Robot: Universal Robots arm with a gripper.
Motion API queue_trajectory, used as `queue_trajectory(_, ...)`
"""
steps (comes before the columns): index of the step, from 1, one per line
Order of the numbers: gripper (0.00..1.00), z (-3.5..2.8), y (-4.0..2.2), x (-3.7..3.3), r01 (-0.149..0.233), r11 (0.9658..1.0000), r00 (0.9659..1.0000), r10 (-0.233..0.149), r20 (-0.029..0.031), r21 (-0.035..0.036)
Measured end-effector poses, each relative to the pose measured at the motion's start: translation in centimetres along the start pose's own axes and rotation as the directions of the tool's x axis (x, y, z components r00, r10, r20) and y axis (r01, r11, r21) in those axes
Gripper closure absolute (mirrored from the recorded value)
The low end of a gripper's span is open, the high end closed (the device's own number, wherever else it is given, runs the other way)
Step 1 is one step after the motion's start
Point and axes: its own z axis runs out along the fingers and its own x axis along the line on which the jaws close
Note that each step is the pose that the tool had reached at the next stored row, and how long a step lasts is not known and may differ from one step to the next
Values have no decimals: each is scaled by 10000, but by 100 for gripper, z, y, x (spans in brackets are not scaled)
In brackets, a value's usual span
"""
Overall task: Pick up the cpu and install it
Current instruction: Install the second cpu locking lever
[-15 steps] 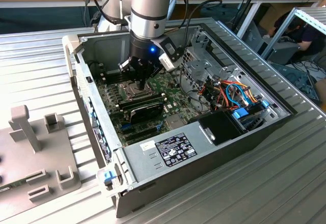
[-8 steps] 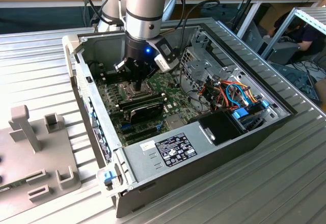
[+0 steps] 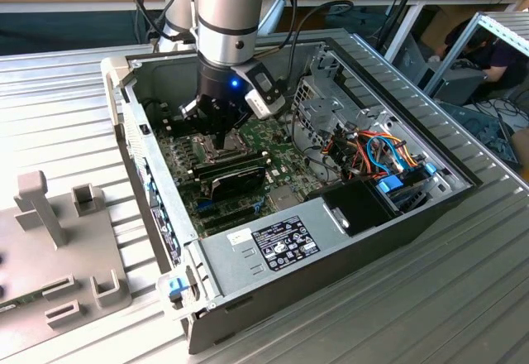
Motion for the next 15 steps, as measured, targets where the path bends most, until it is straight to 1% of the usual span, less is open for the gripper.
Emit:
queue_trajectory(5, 89, 3, 0, 5, -2, 10000, 10000, 2, 0, 0)
queue_trajectory(8, 89, 22, 1, 11, 0, 10000, 10000, 0, 1, -1)
queue_trajectory(10, 89, 59, 2, 17, -1, 10000, 10000, 1, 0, 0)
queue_trajectory(15, 89, 109, 3, 42, -1, 10000, 10000, 1, 0, 0)
